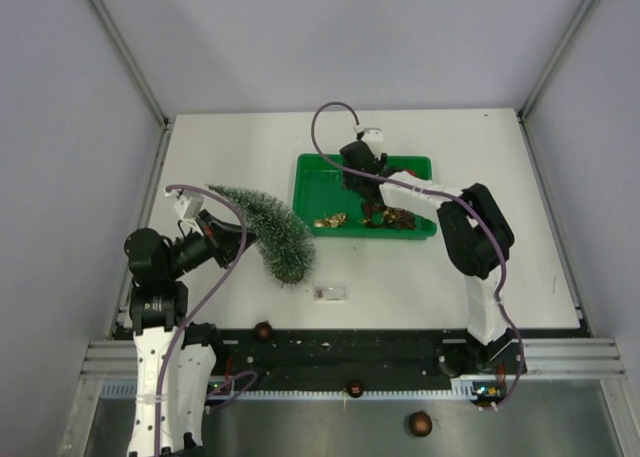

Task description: Decorate the small christmas tree

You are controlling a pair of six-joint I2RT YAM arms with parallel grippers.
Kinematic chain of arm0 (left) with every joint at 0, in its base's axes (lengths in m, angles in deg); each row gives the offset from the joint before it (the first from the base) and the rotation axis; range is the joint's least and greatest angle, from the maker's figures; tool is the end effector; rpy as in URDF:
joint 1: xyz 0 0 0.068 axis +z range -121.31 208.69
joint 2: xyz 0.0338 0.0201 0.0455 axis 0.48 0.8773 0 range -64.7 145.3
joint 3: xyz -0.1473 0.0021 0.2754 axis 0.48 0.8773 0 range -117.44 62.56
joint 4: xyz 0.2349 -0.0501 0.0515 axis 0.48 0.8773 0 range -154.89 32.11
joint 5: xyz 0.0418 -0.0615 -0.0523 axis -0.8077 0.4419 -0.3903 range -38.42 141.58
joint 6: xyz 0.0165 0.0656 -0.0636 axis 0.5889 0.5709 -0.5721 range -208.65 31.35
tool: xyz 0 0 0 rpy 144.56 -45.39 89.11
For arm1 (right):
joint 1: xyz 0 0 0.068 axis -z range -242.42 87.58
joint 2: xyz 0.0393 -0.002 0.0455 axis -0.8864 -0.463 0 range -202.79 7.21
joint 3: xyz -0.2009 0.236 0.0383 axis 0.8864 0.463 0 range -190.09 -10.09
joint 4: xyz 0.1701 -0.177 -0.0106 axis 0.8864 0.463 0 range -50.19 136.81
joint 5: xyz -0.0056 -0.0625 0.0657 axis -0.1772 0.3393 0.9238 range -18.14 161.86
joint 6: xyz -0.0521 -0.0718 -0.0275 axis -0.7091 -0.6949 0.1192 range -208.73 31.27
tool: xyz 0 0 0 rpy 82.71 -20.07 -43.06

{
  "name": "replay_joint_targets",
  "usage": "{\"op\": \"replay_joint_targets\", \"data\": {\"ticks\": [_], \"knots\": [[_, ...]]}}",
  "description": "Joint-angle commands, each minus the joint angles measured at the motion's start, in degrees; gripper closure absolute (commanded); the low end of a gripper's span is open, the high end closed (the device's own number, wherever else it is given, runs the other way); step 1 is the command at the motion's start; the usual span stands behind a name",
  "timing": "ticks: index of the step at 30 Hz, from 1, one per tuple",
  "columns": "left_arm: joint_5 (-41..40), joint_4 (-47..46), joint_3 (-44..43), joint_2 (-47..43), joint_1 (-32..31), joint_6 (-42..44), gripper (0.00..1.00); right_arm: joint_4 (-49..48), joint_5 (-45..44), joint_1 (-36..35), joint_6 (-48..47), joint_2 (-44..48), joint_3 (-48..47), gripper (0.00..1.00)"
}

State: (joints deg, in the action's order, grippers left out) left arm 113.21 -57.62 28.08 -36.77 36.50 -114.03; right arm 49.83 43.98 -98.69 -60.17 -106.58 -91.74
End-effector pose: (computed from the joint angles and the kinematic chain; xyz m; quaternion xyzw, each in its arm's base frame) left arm 0.0934 -0.0615 0.3404 0.1704 0.6884 -0.4524 0.5408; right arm 0.4081 0.2510 0.2224 0.0378 0.8918 0.0250 0.4502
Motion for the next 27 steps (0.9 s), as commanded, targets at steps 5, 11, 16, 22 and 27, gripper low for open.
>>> {"op": "replay_joint_targets", "data": {"ticks": [5,11,16,22,27], "knots": [[-0.2,-2.3,-0.8,1.3,0.1,0.9,1.00,1.2,1.1,1.1,-3.5,-7.1,-9.7,0.45],[-0.3,-1.6,-1.3,1.3,0.1,1.0,1.00,4.5,0.8,1.3,-3.6,-9.8,-11.3,0.50],[-0.3,-0.5,-1.6,1.0,0.1,1.6,1.00,5.6,-0.1,1.4,-3.9,-8.4,-9.3,0.50],[-0.2,-0.4,-1.7,0.6,0.1,1.2,1.00,4.6,0.8,1.4,-3.5,-6.0,-6.6,0.67],[-0.3,0.3,-1.8,0.4,0.1,1.8,1.00,3.9,3.3,1.4,-2.3,-1.6,-3.5,0.83]]}}
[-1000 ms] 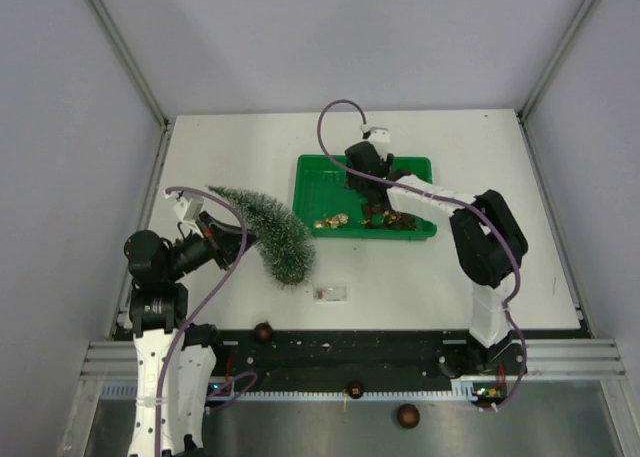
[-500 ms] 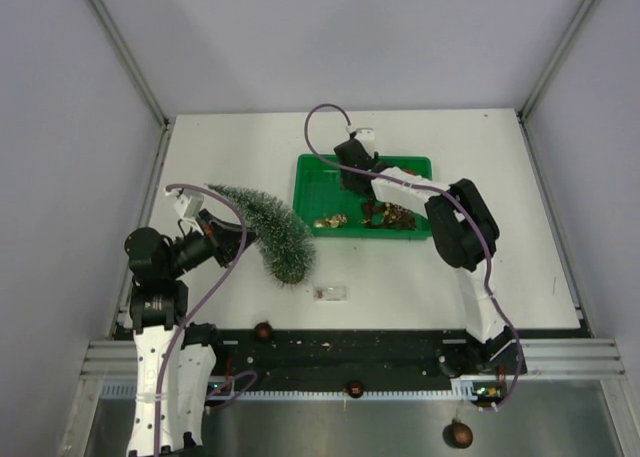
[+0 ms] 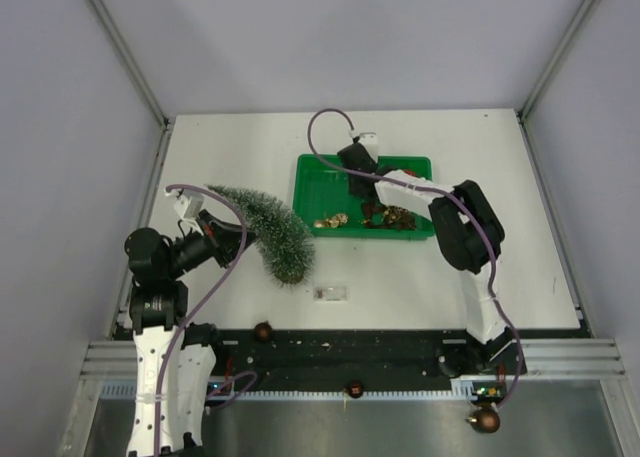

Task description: Decorate the small christmas tree

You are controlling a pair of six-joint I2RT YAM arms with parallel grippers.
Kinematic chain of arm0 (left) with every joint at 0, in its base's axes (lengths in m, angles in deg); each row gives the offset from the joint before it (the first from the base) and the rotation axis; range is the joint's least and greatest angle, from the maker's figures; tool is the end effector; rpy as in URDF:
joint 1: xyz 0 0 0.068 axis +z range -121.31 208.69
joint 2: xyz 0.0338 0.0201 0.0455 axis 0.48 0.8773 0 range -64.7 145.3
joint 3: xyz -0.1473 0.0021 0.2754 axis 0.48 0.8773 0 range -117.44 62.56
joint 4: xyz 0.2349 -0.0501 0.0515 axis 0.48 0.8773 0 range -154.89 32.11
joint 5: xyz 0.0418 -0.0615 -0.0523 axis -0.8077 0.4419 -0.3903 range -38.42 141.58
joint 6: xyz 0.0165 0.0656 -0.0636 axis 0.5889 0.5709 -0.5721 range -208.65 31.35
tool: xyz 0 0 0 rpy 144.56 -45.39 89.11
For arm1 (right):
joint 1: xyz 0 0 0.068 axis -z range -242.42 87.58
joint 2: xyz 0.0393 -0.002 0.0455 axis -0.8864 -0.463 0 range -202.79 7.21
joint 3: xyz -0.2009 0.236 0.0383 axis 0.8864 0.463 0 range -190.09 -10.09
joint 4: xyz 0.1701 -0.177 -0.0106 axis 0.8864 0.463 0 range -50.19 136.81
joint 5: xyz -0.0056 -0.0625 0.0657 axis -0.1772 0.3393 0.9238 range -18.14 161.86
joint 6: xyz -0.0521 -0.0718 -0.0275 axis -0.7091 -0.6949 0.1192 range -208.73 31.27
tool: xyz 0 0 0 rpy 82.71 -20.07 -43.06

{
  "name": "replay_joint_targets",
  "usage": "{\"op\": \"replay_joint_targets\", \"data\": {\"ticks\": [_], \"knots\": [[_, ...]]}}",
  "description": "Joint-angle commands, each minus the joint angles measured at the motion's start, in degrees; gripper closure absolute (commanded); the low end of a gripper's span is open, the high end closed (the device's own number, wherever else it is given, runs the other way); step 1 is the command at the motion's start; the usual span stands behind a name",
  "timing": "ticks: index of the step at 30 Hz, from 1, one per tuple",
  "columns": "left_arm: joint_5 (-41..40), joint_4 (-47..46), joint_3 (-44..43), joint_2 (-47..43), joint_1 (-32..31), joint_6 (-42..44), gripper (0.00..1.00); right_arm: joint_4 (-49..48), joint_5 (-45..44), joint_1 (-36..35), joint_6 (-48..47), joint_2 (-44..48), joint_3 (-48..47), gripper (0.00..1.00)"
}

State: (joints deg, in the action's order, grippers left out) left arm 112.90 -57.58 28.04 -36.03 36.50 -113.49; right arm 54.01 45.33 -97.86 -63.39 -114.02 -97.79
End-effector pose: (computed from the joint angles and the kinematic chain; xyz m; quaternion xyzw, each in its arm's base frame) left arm 0.0966 -0.0608 0.3397 0.1684 0.6911 -0.4501 0.5398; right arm 0.4300 0.2602 0.1878 0.0025 0.9116 -0.0071 0.4109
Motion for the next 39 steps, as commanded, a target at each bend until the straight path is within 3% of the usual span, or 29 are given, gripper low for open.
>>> {"op": "replay_joint_targets", "data": {"ticks": [1,5,12,17,30,39], "knots": [[0.0,0.4,-1.9,-0.5,0.1,1.5,1.00,-1.2,3.4,0.5,1.5,7.6,3.8,0.84],[-0.2,1.5,-1.9,-0.4,0.1,2.3,1.00,-6.9,11.6,0.1,2.9,21.0,12.7,0.85],[-0.5,2.0,-1.5,-0.5,0.1,2.8,1.00,-19.3,36.4,-1.7,7.4,43.0,27.0,0.85],[-0.7,2.1,-1.3,-0.5,0.0,3.0,1.00,-19.8,39.8,-7.3,7.6,52.0,29.3,0.85],[-0.8,2.5,-1.1,-1.4,0.1,2.7,1.00,-15.2,42.2,-18.3,3.2,49.4,22.2,0.86],[-0.5,1.7,-0.9,-1.5,0.1,1.9,1.00,-12.2,32.9,-22.1,-1.7,46.9,17.4,0.86]]}}
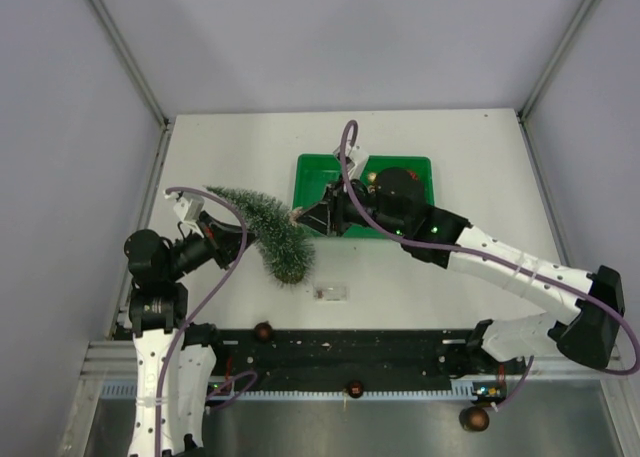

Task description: Decorate the small christmas tree

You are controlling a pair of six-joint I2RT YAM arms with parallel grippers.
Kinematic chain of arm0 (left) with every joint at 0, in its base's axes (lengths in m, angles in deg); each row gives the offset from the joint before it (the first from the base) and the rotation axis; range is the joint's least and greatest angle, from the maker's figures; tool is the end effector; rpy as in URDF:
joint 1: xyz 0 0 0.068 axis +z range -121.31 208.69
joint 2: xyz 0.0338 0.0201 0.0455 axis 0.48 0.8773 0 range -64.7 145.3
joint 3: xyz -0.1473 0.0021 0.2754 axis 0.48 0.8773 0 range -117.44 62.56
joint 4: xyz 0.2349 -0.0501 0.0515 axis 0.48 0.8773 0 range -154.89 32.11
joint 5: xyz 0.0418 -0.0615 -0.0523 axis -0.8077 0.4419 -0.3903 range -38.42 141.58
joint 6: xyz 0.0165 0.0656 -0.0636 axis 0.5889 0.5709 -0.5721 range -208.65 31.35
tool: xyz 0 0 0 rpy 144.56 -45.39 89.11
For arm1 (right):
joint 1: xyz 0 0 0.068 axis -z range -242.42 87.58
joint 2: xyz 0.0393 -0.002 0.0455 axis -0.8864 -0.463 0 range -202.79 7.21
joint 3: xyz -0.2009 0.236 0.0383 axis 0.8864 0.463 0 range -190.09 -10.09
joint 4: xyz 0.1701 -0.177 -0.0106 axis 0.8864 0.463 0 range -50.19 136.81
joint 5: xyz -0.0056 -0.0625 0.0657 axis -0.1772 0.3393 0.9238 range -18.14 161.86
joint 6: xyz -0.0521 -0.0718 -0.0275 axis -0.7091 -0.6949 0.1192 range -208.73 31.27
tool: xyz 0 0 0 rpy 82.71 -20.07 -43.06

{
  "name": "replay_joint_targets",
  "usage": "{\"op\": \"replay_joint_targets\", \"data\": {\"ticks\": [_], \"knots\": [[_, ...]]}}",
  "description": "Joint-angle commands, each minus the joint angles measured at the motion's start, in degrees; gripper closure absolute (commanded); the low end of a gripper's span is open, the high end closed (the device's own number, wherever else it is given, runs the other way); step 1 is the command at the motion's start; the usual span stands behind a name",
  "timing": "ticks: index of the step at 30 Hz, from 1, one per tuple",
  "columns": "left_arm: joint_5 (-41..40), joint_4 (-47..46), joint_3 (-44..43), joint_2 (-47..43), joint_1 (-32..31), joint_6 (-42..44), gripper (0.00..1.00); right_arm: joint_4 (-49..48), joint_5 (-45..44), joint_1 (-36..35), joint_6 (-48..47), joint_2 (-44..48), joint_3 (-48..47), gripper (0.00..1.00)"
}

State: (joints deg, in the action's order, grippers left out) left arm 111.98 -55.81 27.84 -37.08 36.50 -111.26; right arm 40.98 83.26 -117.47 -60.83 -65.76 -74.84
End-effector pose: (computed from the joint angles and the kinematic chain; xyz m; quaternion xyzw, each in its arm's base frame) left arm 0.0932 -0.0606 0.3385 0.1741 0.6915 -0.4362 0.5489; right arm 0.1692 0.2709 0.4060 -0.2406 0.7226 0.4830 0.4321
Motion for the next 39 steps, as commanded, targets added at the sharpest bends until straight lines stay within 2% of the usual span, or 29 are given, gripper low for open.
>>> {"op": "replay_joint_targets", "data": {"ticks": [1,5,10,14,20,27,34,39], "knots": [[0.4,-0.2,-0.6,-0.5,0.1,-0.3,1.00,1.7,-6.7,-3.3,-5.0,-2.1,-6.6,0.86],[0.5,-0.4,-0.6,-0.5,0.1,-0.6,1.00,2.9,-11.2,-6.4,-7.9,-4.8,-9.6,0.86],[0.7,-0.5,-0.5,-0.6,0.1,-0.8,1.00,4.5,-21.0,-10.1,-11.6,-7.4,-11.9,0.86],[0.9,-0.6,-0.6,-0.8,0.1,-0.9,1.00,4.2,-28.4,-13.0,-14.6,-7.7,-11.2,0.84],[0.8,-1.1,-0.3,-0.6,0.1,-1.2,1.00,2.3,-32.7,-15.7,-15.6,-6.6,-8.7,0.78],[0.9,-0.9,-0.2,-0.9,0.1,-1.2,1.00,2.3,-43.2,-18.3,-16.8,-5.1,-6.3,0.74],[0.9,-0.9,-0.3,-0.9,0.1,-1.5,1.00,0.0,-46.6,-18.3,-16.5,-2.2,-4.2,0.73],[0.9,-1.2,-0.2,-0.9,0.1,-1.8,1.00,-2.5,-44.8,-18.3,-15.9,-2.9,-4.2,0.74]]}}
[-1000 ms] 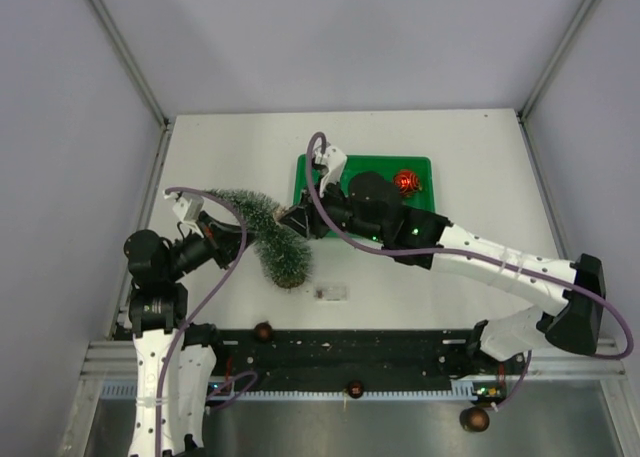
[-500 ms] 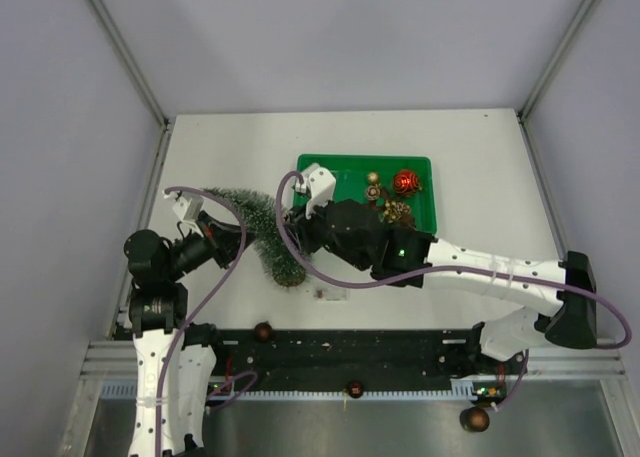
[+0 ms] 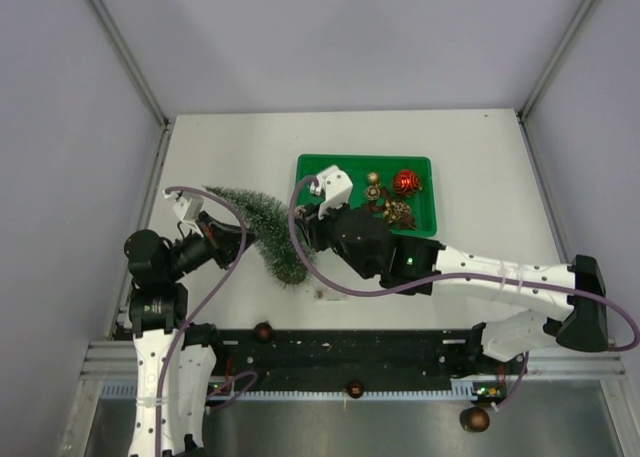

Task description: Decorate the small christmas tree

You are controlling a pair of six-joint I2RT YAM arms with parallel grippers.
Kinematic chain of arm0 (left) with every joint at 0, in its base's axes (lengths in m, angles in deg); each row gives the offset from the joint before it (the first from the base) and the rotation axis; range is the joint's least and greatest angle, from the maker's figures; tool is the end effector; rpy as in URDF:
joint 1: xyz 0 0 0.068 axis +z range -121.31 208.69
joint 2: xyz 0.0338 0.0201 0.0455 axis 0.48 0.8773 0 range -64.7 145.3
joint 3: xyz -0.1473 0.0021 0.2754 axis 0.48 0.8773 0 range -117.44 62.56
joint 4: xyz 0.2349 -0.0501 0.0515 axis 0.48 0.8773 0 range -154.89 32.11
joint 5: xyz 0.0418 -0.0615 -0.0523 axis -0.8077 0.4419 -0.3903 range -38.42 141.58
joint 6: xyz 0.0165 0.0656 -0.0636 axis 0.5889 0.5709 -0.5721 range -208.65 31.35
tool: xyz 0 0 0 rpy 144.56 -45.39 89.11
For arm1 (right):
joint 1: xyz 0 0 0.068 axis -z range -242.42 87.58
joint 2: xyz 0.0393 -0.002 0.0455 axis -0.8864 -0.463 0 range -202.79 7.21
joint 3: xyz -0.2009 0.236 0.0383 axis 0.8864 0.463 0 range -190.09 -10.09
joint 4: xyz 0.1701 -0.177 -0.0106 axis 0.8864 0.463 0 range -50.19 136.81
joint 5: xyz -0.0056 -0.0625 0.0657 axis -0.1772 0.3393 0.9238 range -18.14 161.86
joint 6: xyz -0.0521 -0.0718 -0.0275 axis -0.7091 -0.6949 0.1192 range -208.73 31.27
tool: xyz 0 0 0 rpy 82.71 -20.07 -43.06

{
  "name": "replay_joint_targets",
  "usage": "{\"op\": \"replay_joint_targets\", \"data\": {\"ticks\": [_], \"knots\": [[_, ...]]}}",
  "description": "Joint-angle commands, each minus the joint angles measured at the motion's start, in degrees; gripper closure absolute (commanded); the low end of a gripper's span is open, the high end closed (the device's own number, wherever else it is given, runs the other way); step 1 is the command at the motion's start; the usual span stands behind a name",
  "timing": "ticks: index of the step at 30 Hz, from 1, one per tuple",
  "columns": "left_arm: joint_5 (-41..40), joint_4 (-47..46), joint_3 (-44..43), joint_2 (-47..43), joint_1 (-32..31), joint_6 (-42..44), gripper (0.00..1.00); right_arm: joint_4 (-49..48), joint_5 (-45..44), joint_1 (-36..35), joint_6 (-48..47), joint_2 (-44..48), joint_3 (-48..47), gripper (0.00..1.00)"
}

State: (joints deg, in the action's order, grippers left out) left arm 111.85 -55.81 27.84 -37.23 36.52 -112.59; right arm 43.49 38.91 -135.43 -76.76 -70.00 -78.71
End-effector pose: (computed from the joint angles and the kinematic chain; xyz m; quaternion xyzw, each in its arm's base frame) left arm 0.0928 -0.0606 0.3387 0.1659 0.6930 -0.4414 0.5453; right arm 0.1393 0.3003 0.4051 -0.2259 0.7336 0.2436 0.5928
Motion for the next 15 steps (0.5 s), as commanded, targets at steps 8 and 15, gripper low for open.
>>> {"op": "replay_joint_targets", "data": {"ticks": [8,15], "knots": [[1.2,-1.3,-0.3,-0.7,0.1,-0.5,1.00,-6.7,1.9,-3.2,-0.1,-4.4,-5.9,0.75],[1.4,-1.2,-0.3,-0.7,0.1,-0.2,1.00,-6.7,0.8,-5.6,-0.5,-6.2,-6.9,0.74]]}}
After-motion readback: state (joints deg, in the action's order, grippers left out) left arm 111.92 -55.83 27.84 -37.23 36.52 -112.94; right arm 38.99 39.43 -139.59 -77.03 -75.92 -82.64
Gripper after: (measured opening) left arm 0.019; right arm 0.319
